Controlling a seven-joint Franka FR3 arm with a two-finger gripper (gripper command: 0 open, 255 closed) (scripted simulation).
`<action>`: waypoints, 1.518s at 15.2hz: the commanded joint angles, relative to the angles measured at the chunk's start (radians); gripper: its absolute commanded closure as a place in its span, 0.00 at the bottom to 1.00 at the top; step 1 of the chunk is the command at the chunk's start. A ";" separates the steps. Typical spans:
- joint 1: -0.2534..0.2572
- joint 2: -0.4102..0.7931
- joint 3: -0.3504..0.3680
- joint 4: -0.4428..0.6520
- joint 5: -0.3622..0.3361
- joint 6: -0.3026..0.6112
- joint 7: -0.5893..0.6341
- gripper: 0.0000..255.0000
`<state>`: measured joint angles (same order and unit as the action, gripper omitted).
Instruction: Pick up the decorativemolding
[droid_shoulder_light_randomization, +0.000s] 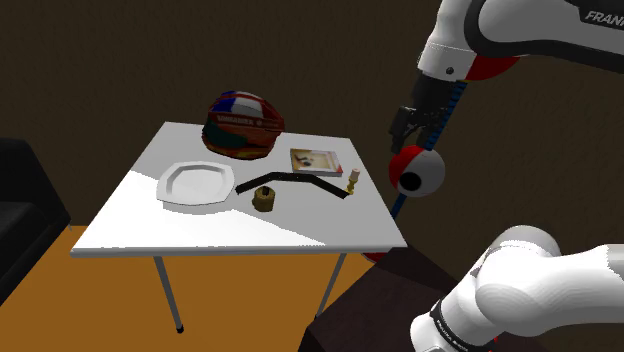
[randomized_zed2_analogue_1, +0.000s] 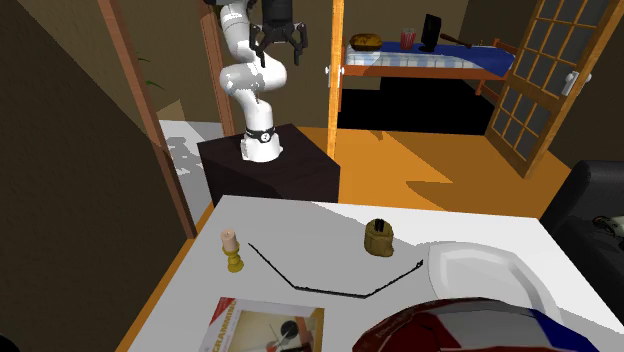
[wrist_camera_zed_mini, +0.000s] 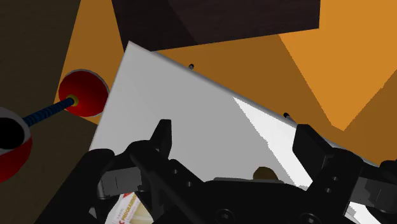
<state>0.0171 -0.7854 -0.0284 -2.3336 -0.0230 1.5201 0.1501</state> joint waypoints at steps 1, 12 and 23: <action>0.000 0.000 0.000 0.000 0.000 0.000 0.000 0.00; 0.021 0.310 -0.251 0.022 0.022 0.268 -0.331 0.00; 0.053 0.784 -0.426 0.249 0.264 0.391 -0.736 0.00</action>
<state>0.0695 -0.0504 -0.4464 -2.1152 0.2082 1.9098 -0.5471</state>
